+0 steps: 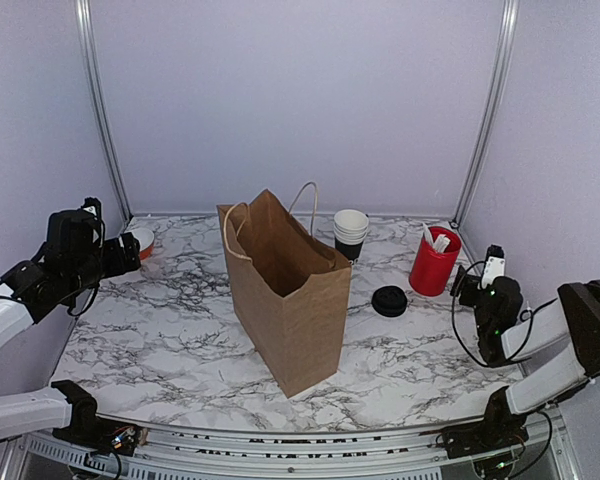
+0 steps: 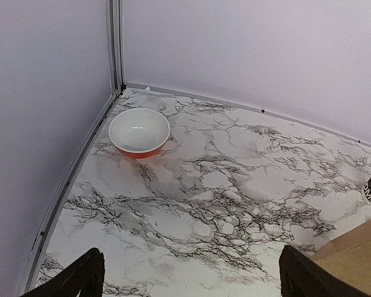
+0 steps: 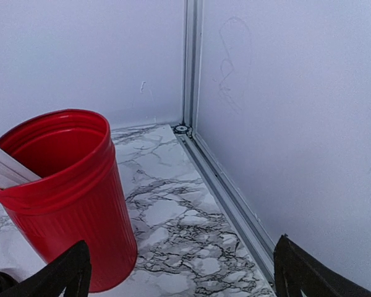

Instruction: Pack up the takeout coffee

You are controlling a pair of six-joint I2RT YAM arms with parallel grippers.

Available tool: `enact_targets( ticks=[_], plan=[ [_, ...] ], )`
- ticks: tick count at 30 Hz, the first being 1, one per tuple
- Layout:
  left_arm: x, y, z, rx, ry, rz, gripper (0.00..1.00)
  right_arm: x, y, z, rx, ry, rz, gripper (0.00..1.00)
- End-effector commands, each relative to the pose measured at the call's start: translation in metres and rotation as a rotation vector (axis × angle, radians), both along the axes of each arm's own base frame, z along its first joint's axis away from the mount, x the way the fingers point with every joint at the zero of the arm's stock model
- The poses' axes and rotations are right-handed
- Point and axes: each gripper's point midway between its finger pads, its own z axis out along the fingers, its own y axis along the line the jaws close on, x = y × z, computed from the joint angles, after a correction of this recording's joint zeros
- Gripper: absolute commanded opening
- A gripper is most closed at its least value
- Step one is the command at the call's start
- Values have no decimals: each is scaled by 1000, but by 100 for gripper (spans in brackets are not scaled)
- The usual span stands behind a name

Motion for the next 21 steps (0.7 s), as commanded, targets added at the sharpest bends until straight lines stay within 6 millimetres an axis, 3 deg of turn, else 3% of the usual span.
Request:
enact_targets(
  ticks=[1,16,20,21],
  plan=[
    [4,5,-3,-2,-14,42,99,27,18,27,-36,-64,121,100],
    [8,4,-6,-8,-25,40,99,43,28,20,-60,-18,179,100],
    [8,4,-3,-12,-35,39,99,14,12,24,-81,-176,80,100],
    [8,4,-2,-11,-37,41,99,13,12,18,-57,-144,84,100]
  ],
)
